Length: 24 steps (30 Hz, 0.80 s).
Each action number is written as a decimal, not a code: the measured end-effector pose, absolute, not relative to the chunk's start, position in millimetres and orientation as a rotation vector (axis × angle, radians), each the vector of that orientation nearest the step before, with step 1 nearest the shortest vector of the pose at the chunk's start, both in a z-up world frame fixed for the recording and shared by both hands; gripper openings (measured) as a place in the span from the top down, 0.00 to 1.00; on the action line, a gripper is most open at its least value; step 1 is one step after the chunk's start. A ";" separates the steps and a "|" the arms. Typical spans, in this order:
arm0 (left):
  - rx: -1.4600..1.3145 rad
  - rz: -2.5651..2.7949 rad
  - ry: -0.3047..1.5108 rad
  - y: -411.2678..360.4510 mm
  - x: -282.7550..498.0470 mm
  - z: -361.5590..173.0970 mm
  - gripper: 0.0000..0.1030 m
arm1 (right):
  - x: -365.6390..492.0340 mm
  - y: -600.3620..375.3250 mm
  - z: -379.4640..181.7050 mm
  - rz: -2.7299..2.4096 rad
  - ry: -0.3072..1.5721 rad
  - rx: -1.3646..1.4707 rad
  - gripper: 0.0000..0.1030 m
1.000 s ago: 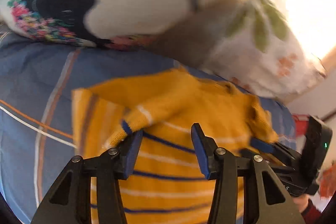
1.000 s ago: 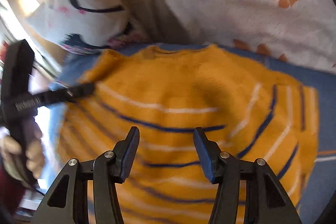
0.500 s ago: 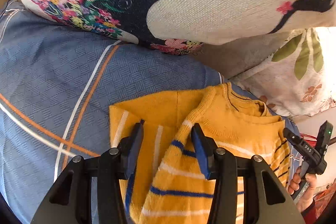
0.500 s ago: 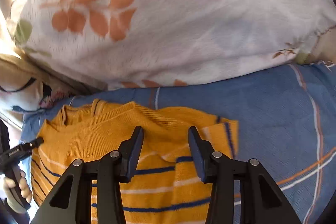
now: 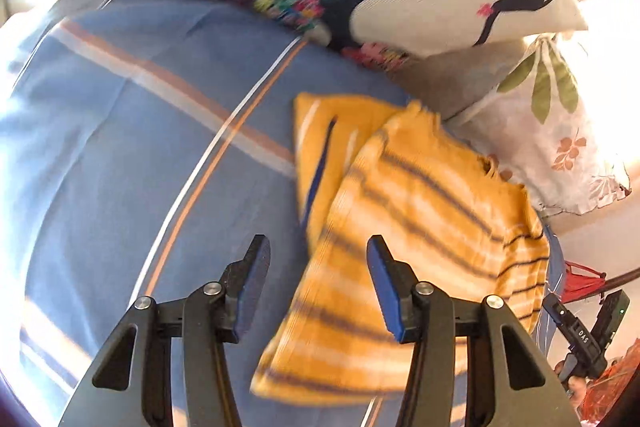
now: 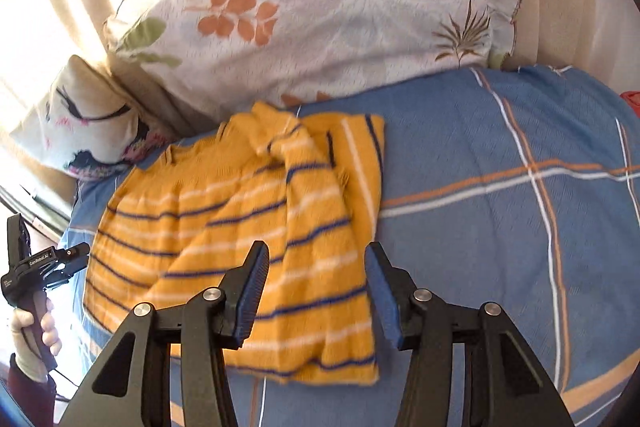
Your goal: Fold small clothes
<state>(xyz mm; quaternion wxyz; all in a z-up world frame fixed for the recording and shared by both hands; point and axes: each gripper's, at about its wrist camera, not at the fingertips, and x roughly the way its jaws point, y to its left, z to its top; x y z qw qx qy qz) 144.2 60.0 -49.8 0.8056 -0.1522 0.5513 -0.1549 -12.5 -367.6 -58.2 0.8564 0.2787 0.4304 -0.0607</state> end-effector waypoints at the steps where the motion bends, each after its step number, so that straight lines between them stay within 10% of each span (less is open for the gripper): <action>1: -0.336 -0.317 1.187 63.9 136.1 -50.5 0.52 | -14.2 -364.6 -62.1 -0.127 0.913 0.596 0.48; 24: -0.376 -0.332 1.178 81.2 91.6 -47.2 0.47 | 47.0 -306.2 -45.3 -0.033 0.957 0.432 0.40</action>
